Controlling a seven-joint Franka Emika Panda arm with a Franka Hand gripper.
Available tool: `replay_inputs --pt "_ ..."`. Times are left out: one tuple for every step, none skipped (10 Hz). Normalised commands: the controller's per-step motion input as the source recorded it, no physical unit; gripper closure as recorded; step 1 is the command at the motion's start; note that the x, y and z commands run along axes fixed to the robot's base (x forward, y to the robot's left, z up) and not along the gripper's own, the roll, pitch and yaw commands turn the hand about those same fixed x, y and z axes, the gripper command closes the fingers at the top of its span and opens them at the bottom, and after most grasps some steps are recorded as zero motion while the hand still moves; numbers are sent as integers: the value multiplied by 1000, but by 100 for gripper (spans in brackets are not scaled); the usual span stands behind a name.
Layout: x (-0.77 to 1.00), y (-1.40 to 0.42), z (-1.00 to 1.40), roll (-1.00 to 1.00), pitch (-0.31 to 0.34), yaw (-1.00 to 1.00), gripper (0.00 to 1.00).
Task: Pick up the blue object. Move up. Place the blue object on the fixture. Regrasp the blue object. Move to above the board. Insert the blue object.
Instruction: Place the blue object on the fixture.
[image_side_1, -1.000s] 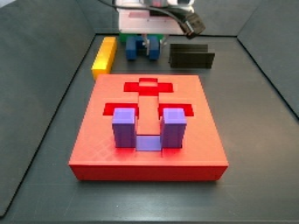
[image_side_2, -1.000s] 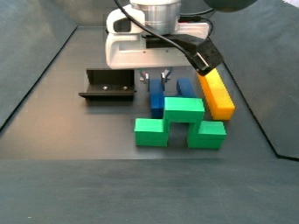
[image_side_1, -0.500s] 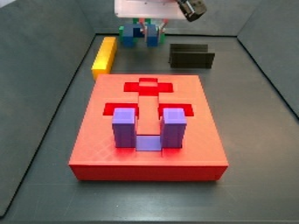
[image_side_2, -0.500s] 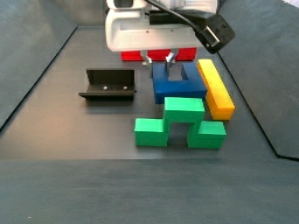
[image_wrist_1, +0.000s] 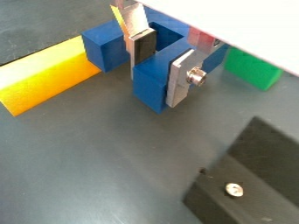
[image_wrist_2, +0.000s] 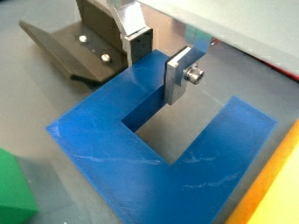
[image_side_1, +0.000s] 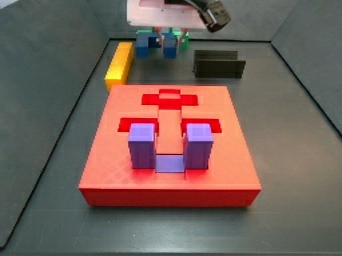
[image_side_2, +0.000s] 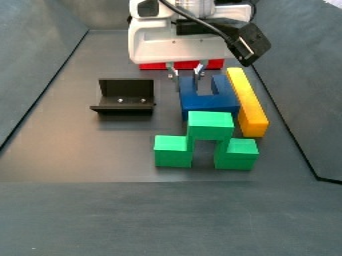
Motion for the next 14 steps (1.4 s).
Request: replay_inputs --pt "400 49 760 -617 -131 -160 100" --pt "460 97 586 -863 -243 -169 100" --pt "509 106 569 -931 -251 -174 100" --pt "491 63 569 -869 -263 -157 100" --pt "494 29 540 -863 -263 -180 100" --pt "509 0 406 -806 -249 -206 100" --pt "611 0 426 -746 -154 -234 100" --pt "817 0 526 -363 60 -269 100" --pt "854 0 240 -49 266 -186 100" --pt "914 0 77 -120 86 -220 100" --pt "949 0 3 -300 6 -237 100" --pt "977 0 0 -589 0 -174 100" --pt "906 0 0 -780 0 -226 100" --pt "697 0 0 -869 -29 -297 100"
